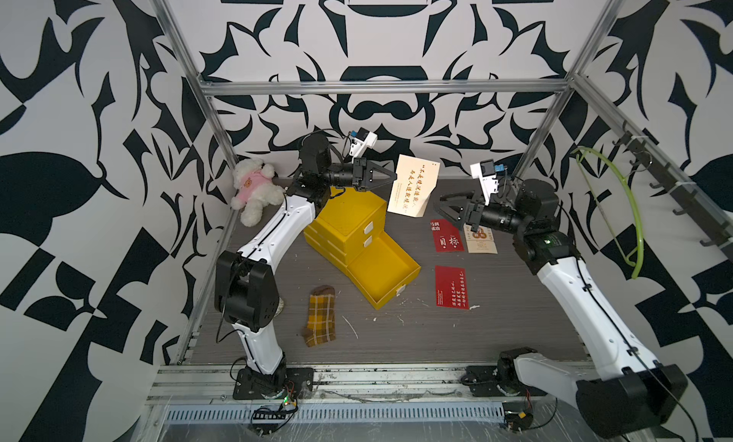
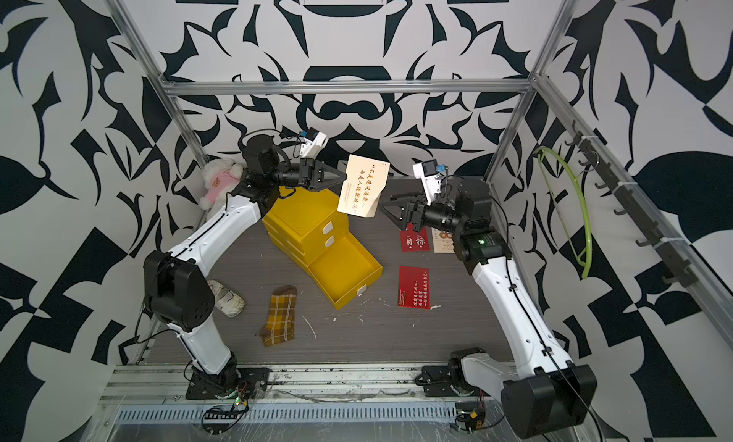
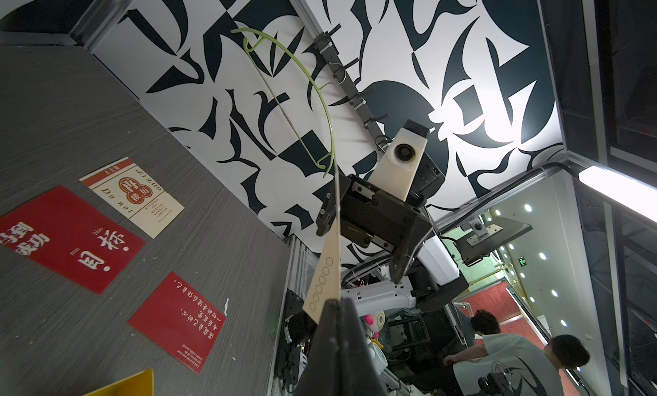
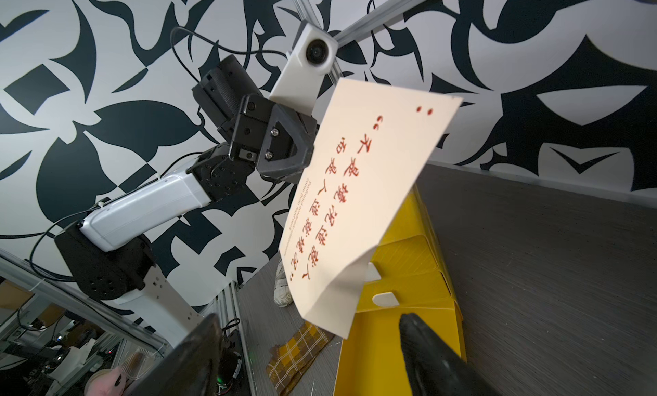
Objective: Take the postcards out of the drawer
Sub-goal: Place the postcard at the center of the board.
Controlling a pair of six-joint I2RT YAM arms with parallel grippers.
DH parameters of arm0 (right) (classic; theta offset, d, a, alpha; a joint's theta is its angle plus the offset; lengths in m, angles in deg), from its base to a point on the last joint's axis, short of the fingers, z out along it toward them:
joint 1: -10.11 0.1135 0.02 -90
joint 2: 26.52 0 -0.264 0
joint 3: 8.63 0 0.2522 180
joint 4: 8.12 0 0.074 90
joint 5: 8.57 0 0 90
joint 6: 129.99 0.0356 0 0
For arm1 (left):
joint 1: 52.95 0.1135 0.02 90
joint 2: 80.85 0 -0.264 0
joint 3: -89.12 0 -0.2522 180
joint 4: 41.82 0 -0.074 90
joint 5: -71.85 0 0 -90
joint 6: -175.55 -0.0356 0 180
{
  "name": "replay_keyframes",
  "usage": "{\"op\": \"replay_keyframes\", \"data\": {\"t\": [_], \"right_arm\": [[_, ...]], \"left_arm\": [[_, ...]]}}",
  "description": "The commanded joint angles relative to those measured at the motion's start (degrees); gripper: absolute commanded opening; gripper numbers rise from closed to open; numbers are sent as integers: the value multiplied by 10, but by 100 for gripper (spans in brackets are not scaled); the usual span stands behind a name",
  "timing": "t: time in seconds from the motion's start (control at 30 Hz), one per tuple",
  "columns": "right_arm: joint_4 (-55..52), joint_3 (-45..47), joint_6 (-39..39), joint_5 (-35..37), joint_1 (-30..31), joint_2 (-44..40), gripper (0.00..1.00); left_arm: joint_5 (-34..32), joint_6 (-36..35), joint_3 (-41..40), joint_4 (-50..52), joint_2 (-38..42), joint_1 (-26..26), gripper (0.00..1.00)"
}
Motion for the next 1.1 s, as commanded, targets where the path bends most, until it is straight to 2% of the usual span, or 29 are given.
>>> {"op": "replay_keyframes", "data": {"t": [0.0,0.1,0.4,0.7,0.83,0.97,1.07], "right_arm": [[62,-22,21,-29,0,13,82],[110,-22,44,-44,0,27,82],[138,-18,52,-47,11,37,73],[142,-13,64,-45,15,25,47],[135,-13,64,-36,16,17,30],[131,-13,64,-25,16,15,24],[124,-14,64,-16,16,17,15]], "left_arm": [[19,2,4,-23,20,-6,0],[30,5,6,-29,21,-13,0],[31,40,7,-72,15,-15,0],[8,38,5,-70,12,-16,0],[-9,26,3,-58,12,-16,0],[-30,-4,1,-25,19,-16,0],[-49,-28,-6,0,30,-16,0]]}}
